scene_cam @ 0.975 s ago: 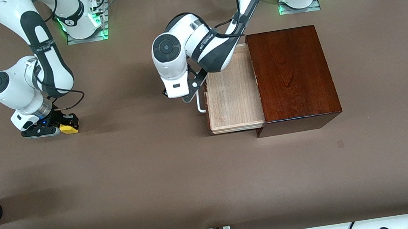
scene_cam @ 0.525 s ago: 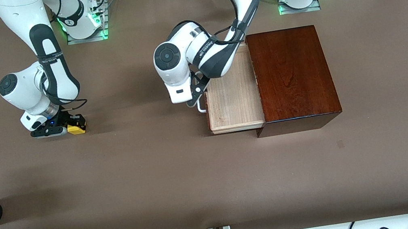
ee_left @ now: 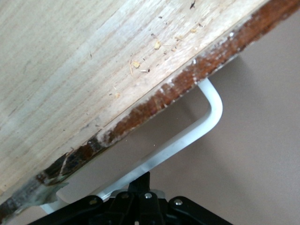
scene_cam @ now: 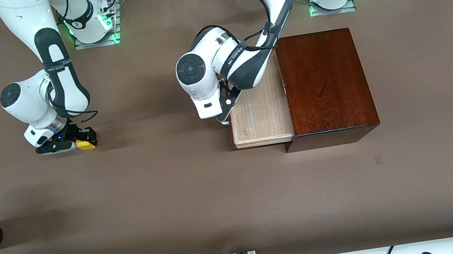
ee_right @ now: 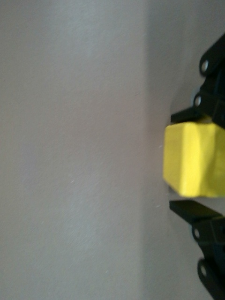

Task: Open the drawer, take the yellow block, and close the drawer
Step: 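Push the drawer shut with the left gripper while the right gripper lowers the cube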

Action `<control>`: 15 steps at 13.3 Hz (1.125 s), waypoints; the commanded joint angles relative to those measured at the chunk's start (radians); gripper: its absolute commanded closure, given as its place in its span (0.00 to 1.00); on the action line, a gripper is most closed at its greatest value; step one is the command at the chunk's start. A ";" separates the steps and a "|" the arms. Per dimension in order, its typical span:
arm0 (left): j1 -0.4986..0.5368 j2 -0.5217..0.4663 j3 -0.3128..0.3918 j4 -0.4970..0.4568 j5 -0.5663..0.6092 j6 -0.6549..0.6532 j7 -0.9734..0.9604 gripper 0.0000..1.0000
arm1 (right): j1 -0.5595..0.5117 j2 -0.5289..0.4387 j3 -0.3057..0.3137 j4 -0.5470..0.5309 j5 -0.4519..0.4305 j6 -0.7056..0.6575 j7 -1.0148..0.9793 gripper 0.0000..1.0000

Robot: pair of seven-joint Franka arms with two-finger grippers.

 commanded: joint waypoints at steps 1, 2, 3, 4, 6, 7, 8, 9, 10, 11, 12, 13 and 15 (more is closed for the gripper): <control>0.024 -0.044 0.004 -0.002 0.038 -0.063 0.062 1.00 | -0.002 0.019 0.004 0.045 0.001 -0.007 -0.029 0.00; 0.028 -0.054 0.004 -0.008 0.038 -0.071 0.075 1.00 | -0.002 0.019 0.004 0.051 -0.008 -0.016 -0.029 0.00; 0.034 -0.057 0.005 -0.008 0.041 -0.088 0.078 1.00 | -0.002 0.017 0.001 0.056 -0.010 -0.031 -0.028 0.00; 0.045 -0.064 0.005 -0.010 0.043 -0.098 0.083 1.00 | -0.002 0.016 -0.002 0.067 -0.016 -0.046 -0.028 0.00; 0.071 -0.094 0.004 -0.045 0.043 -0.109 0.130 1.00 | -0.002 0.016 -0.028 0.102 -0.060 -0.103 -0.020 0.00; 0.091 -0.116 -0.004 -0.080 0.043 -0.111 0.153 1.00 | -0.001 0.016 -0.047 0.122 -0.079 -0.144 -0.017 0.00; 0.106 -0.134 -0.007 -0.110 0.043 -0.111 0.173 1.00 | 0.001 0.016 -0.061 0.143 -0.105 -0.187 0.004 0.00; 0.120 -0.145 -0.007 -0.131 0.043 -0.112 0.203 1.00 | 0.002 0.016 -0.070 0.166 -0.157 -0.226 0.050 0.00; 0.136 -0.159 -0.007 -0.150 0.041 -0.114 0.237 1.00 | 0.003 0.014 -0.077 0.201 -0.221 -0.267 0.113 0.00; 0.148 -0.177 -0.007 -0.178 0.043 -0.114 0.262 1.00 | 0.003 0.011 -0.088 0.237 -0.281 -0.319 0.167 0.00; 0.163 -0.197 -0.007 -0.203 0.043 -0.114 0.288 1.00 | 0.004 0.007 -0.103 0.281 -0.332 -0.383 0.207 0.00; 0.177 -0.205 -0.007 -0.218 0.043 -0.114 0.309 1.00 | 0.003 0.005 -0.117 0.324 -0.367 -0.451 0.239 0.00; 0.195 -0.219 -0.007 -0.241 0.056 -0.124 0.358 1.00 | 0.003 0.005 -0.133 0.416 -0.436 -0.575 0.309 0.00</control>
